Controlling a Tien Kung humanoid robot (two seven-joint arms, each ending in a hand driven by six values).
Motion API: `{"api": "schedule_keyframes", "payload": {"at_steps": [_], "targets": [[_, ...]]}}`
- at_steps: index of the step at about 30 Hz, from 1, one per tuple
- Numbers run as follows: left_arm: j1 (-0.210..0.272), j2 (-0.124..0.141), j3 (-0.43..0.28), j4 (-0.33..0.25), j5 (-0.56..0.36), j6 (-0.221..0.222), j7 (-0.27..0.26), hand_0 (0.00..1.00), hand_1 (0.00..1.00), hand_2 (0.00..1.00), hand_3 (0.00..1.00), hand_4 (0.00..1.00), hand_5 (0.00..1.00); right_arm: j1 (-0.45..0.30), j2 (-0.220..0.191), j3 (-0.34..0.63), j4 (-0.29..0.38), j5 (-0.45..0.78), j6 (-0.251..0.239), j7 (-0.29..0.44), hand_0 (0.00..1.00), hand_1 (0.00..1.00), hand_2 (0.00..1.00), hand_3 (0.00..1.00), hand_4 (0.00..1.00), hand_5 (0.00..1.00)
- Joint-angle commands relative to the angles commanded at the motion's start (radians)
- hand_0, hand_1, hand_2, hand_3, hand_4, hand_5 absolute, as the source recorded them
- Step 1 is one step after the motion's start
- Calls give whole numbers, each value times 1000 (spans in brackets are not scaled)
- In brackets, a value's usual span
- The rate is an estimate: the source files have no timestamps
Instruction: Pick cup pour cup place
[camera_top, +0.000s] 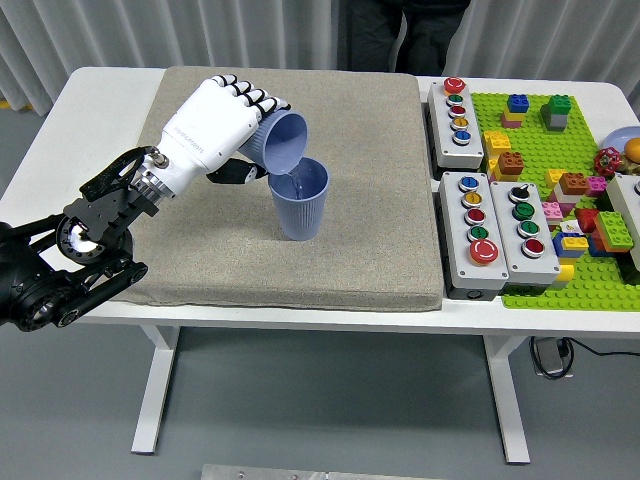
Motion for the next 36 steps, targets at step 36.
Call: {"api": "schedule_keyframes", "payload": {"at_steps": [36], "targets": [[-28, -6, 23, 12, 6, 17, 49, 399, 483, 516, 529, 711, 143, 8, -3, -8, -2, 15, -2, 4, 668, 610, 555, 539, 2, 138]]}}
